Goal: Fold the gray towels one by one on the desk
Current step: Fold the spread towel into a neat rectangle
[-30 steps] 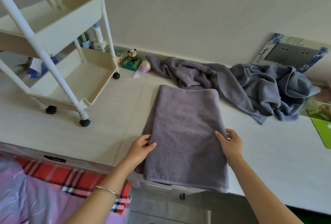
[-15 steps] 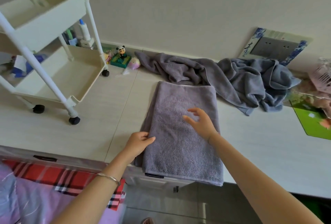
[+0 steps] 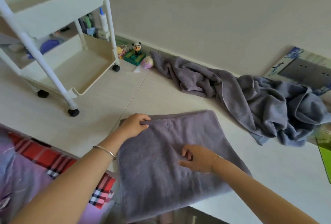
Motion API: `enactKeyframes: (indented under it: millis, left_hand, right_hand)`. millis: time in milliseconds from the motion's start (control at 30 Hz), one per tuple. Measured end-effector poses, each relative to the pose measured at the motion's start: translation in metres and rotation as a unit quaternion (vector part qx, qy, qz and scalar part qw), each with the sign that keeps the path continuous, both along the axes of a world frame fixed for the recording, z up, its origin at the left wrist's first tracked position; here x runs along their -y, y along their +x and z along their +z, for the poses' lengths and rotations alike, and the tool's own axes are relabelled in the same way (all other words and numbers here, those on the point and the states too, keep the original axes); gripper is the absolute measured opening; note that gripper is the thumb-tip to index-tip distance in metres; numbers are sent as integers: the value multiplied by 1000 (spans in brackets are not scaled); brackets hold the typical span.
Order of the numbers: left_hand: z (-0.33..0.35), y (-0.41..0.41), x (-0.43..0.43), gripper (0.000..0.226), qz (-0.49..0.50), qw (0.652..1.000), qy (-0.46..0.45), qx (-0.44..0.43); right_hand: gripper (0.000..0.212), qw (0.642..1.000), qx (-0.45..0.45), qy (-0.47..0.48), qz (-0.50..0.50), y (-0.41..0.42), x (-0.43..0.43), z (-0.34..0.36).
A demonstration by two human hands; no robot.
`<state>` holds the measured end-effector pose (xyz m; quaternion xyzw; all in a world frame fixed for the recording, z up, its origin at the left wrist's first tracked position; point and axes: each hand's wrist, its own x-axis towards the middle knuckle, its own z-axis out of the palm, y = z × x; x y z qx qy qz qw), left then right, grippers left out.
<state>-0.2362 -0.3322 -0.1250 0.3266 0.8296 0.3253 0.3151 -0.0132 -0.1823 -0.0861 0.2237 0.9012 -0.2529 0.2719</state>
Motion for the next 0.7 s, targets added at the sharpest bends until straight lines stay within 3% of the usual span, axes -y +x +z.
enactKeyframes:
  millis: [67,200,367,500,633,667,700]
  left_hand:
    - [4,-4,-13,21,-18,999,-7,-35]
    - [8,-21,-18,20,-22,997,-64,-42]
    - [14,-44,-4,38,-64,987,-146,12]
    - [20,-54,18,34,-89,979,-178,45]
    - [23,-39,40,27,-3,986,-109,125]
    - [23,-33,43,28,16,988,-65,138]
    - [27,-28,43,29,34,988,-18,152]
  right_hand:
    - [33,998,-60,7,-13,-10,-27,-3]
    - [51,978,-182,97,-6,-31,-86,-9]
    - [50,980,-138,142,13,-40,-139,-19]
    - [49,987,-83,126,57,-38,-172,-15]
    - [52,999,-44,14,-27,-18,-193,-10]
    - [52,990,-81,-72,-87,-12,-193,-8]
    - [51,960,-131,-192,-159,-7,-190,-3]
